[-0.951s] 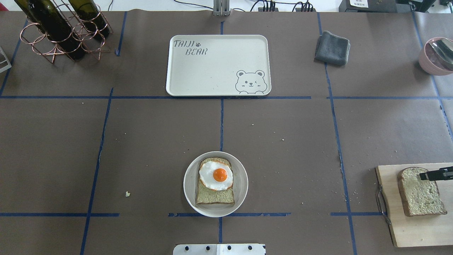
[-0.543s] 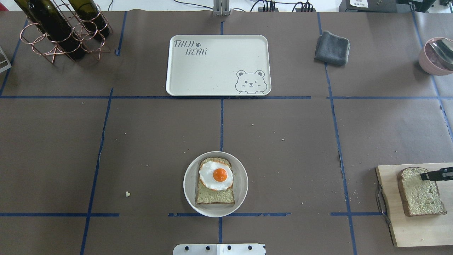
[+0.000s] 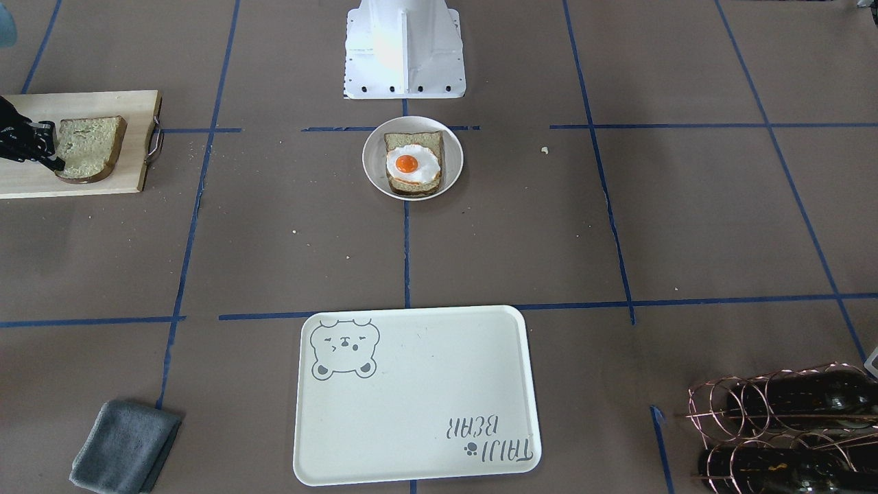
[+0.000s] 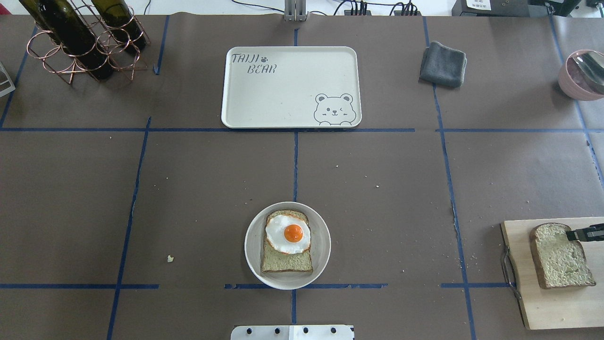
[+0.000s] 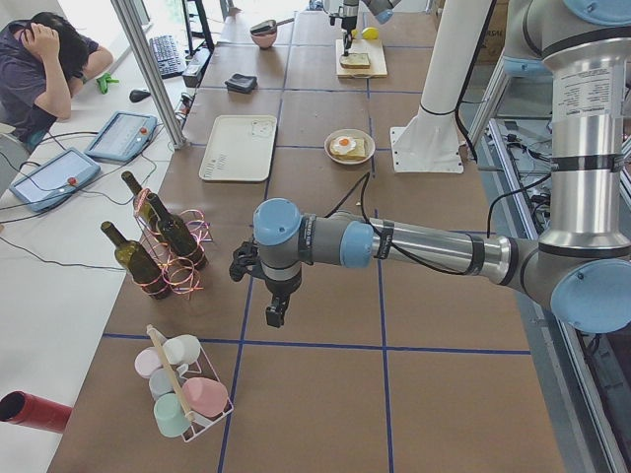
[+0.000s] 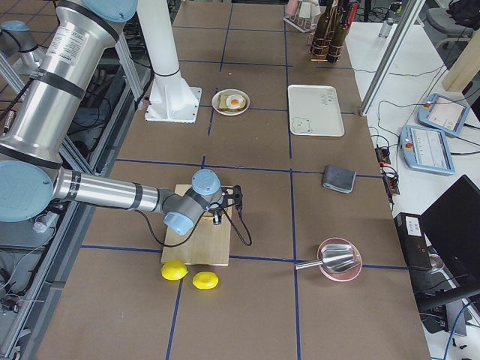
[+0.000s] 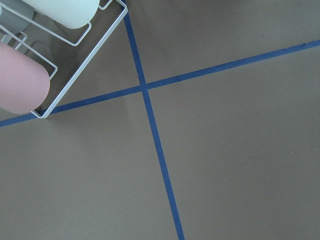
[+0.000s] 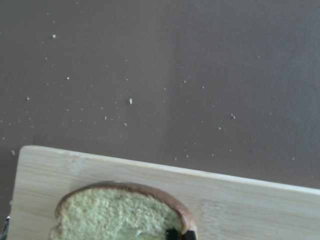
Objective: Make sandwich and place on tray
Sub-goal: 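Reach the right gripper down and grasp the bread slice on the cutting board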
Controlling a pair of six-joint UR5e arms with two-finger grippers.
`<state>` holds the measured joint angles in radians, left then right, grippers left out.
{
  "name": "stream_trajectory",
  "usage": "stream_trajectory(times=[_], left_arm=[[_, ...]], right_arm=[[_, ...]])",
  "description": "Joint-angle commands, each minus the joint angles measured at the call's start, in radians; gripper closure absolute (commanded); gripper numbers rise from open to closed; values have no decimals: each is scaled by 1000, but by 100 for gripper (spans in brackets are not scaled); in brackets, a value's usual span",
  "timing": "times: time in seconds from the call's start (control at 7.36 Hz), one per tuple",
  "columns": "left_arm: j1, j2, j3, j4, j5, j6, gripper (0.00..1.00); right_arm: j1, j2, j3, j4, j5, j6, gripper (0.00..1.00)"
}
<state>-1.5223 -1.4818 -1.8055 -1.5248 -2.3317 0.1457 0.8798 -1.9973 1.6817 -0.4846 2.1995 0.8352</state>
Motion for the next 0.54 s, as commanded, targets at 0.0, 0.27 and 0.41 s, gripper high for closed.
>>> stream_trajectory(times=[0.0, 0.27, 0.41], left_arm=[[-1, 0, -2, 0, 0, 0, 0], [-1, 0, -2, 0, 0, 0, 0], [-1, 0, 0, 0, 0, 0, 0]], right_arm=[[2, -12, -2, 49, 11, -5, 100], [14, -35, -2, 162, 101, 1, 100], [75, -32, 7, 176, 176, 7, 100]])
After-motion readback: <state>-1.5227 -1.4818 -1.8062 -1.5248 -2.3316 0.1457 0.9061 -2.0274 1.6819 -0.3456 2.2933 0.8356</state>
